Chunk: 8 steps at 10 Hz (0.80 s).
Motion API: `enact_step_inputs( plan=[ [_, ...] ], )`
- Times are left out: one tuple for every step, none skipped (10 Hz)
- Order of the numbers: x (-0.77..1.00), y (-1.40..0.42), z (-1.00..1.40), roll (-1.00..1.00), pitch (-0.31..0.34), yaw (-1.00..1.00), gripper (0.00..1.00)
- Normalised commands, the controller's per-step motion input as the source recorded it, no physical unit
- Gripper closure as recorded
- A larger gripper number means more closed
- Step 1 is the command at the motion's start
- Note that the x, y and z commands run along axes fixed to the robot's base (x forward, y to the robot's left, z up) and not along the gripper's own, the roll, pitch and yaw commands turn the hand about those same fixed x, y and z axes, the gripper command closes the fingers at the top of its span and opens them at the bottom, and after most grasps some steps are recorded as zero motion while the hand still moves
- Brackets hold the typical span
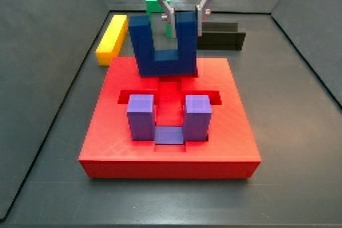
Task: Pick up the blue object. Move up. Place the blue object on the fixture. Regrasp the blue object. Move to above the board. Insert the blue object.
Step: Insert the blue object.
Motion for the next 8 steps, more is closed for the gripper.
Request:
enact_step_inputs(
  plan=[
    [0.33,0.08,-0.39,-0.09,0.017,-0.02,1.00],
    [0.39,0.11,-0.34,-0.13,0.060,-0.09,1.00],
    [0.32,0.08,-0.33,-0.10,0.073,-0.09,1.00],
    [0.25,0.04,-0.32,-0.06,0.090,-0.05,1.00],
    [0.10,0.00,-0.31,-0.10,0.103,-0.04,1.00],
    [-0.09,0.05,-0.21,-0.14,0.051,-0.08,1.00],
    [-0.35,0.03,-0.10,-0.17,0.000,-0.06,1.00],
    [-0.71,0.05,0.00,-0.18,-0.133,0.00,1.00]
  ],
)
